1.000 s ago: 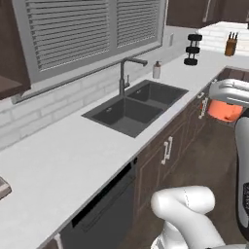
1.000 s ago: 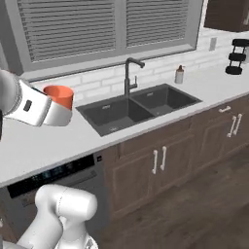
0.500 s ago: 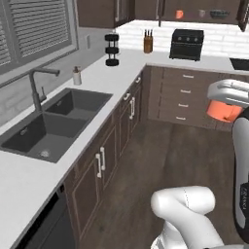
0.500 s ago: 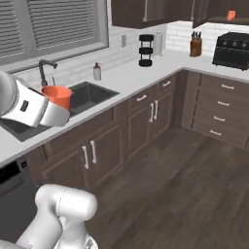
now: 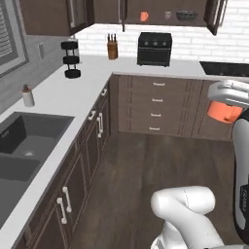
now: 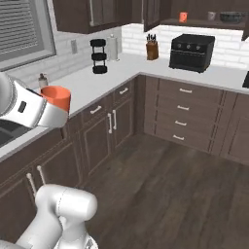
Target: Gather all objects into one cabinet and sort the glasses and bowls to opposite sides.
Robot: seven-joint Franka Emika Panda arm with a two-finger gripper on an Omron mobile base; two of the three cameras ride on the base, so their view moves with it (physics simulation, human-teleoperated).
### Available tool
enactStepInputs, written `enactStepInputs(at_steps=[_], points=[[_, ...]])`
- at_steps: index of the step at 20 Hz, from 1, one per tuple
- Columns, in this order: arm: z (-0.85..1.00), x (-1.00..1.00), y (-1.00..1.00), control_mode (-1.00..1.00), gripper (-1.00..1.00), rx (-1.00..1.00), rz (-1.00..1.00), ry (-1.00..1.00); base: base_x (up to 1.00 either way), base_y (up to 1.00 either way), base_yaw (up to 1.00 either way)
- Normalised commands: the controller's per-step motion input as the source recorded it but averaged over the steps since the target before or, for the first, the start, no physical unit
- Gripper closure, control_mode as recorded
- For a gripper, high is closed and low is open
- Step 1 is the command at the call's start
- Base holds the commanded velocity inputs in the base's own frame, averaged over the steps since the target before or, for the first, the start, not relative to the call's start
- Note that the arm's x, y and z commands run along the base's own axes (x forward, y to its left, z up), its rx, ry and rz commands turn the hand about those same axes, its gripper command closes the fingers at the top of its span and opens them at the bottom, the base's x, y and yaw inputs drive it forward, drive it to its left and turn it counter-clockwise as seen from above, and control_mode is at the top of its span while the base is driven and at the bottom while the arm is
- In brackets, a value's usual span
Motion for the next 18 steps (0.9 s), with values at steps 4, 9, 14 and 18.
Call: enactStepInputs(at_steps=[4, 9, 14, 18], points=[[0.00, 0.00, 0.00, 1.00, 1.00, 0.00, 0.00, 0.00, 1.00, -0.32, -0.20], [0.00, 0.00, 0.00, 1.00, 1.00, 0.00, 0.00, 0.00, 1.00, -0.35, -0.21], [0.00, 0.00, 0.00, 1.00, 1.00, 0.00, 0.00, 0.00, 0.99, -0.06, -0.13], [0.00, 0.00, 0.00, 1.00, 1.00, 0.00, 0.00, 0.00, 0.96, 0.00, -0.21]])
